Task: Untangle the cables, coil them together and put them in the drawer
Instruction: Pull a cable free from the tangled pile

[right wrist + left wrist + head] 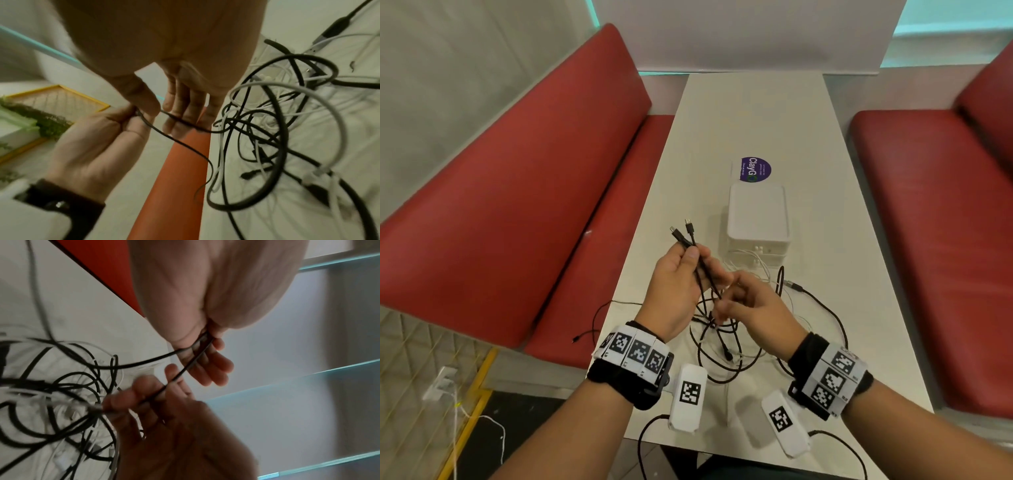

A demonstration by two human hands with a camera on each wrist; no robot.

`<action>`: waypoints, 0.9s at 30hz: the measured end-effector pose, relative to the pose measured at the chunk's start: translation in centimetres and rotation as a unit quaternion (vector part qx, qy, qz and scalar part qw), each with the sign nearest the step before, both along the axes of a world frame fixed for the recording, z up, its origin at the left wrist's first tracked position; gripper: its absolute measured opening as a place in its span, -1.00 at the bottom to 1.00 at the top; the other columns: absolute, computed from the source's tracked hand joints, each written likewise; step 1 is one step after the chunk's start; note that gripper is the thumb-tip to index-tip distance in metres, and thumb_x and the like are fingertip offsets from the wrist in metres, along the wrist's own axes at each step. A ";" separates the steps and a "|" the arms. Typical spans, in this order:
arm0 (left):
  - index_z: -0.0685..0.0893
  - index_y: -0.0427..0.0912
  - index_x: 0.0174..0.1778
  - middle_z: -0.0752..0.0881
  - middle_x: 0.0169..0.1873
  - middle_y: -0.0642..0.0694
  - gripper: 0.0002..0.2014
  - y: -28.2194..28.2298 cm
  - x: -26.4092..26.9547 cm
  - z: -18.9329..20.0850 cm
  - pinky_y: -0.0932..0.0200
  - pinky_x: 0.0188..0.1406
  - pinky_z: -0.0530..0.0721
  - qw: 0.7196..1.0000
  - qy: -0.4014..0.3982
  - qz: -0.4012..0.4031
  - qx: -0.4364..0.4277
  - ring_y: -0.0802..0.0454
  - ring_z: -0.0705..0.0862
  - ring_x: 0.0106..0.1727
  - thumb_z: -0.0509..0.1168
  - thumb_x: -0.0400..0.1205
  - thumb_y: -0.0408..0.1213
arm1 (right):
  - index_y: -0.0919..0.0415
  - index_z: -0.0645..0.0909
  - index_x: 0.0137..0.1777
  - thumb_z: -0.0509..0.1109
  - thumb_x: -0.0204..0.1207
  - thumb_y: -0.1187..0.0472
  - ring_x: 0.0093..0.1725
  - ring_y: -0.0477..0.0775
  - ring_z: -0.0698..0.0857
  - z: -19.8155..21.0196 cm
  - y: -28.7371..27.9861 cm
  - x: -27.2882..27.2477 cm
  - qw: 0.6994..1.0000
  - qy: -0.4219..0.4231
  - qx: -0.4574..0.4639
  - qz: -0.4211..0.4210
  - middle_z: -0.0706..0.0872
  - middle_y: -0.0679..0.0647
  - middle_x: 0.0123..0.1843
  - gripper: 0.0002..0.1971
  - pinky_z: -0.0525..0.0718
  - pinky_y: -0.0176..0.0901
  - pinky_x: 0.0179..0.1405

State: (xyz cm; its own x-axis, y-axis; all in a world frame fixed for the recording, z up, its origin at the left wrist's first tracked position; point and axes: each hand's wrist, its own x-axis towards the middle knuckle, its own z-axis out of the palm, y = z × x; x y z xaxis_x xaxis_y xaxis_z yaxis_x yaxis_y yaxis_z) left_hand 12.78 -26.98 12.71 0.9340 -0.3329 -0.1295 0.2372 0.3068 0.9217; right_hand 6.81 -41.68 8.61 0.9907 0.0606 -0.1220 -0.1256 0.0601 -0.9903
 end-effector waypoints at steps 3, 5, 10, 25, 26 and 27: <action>0.52 -0.24 -0.03 0.48 -0.52 0.00 -0.73 0.2 0.4 -0.3 0.06 -0.32 0.65 0.994 -0.040 0.010 0.099 -0.03 0.60 -0.47 -0.04 0.88 -0.35 | 0.07 0.66 -0.14 0.48 0.63 0.11 -0.35 -0.07 0.60 -0.5 -0.6 0.2 0.973 -0.072 -0.219 -0.015 0.68 -0.04 -0.34 -0.86 0.63 -0.16 -0.22; 0.53 -0.20 -0.07 0.39 -0.55 0.11 -0.73 0.1 0.3 -0.6 0.11 -0.41 0.42 0.986 -0.060 -0.010 0.157 0.12 0.38 -0.53 0.00 0.88 -0.31 | 0.06 0.61 -0.27 0.42 0.63 -0.13 -0.42 -0.12 0.53 -0.7 -0.8 0.5 0.944 -0.086 -0.318 0.034 0.62 -0.03 -0.42 -0.66 0.58 -0.13 -0.29; 0.42 -0.04 -0.17 0.50 -0.36 0.11 -0.77 0.6 0.1 -0.5 0.02 -0.27 0.44 0.929 -0.121 -0.078 0.341 0.09 0.39 -0.38 0.27 0.65 0.00 | 0.07 0.51 -0.29 0.31 0.63 -0.14 -0.30 0.09 0.60 -1.0 -1.2 1.5 0.858 -0.041 -0.497 0.120 0.59 -0.04 -0.38 -0.65 0.60 0.02 -0.19; 0.29 -0.02 -0.40 0.34 -0.56 0.13 -0.51 4.5 1.9 1.7 0.13 -0.38 0.44 0.851 -0.226 -0.032 0.473 0.08 0.35 -0.48 0.51 0.60 -0.09 | 0.09 0.67 -0.15 0.33 0.73 0.04 -0.35 -0.07 0.61 -2.0 -4.7 1.1 0.918 -0.031 -0.395 0.030 0.69 -0.07 -0.36 -0.76 0.57 -0.16 -0.28; 0.31 -0.01 -0.42 0.37 -0.57 0.11 -0.52 5.2 2.2 1.2 0.07 -0.39 0.45 0.819 -0.231 -0.033 0.525 0.06 0.39 -0.49 0.48 0.62 -0.06 | 0.06 0.71 -0.15 0.39 0.70 0.04 -0.39 -0.10 0.58 -1.2 -4.9 0.9 0.930 -0.057 -0.364 -0.007 0.68 -0.12 -0.39 -0.78 0.55 -0.25 -0.32; 0.31 0.01 -0.42 0.41 -0.57 0.09 -0.53 5.8 2.4 0.7 0.06 -0.43 0.40 0.795 -0.230 -0.035 0.561 0.03 0.43 -0.49 0.45 0.65 -0.03 | 0.05 0.75 -0.16 0.44 0.67 0.05 -0.38 -0.12 0.58 -0.6 -5.1 0.7 0.938 -0.083 -0.332 -0.047 0.69 -0.16 -0.40 -0.82 0.54 -0.31 -0.33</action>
State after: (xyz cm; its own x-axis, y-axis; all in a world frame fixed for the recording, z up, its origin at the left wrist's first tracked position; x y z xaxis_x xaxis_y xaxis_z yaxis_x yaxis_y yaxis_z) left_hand 15.17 -21.17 13.42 0.9527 -0.3024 -0.0307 -0.2244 -0.7677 0.6002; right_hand 7.47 -46.78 8.01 0.9965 -0.0630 0.0554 0.0092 -0.5742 -0.8187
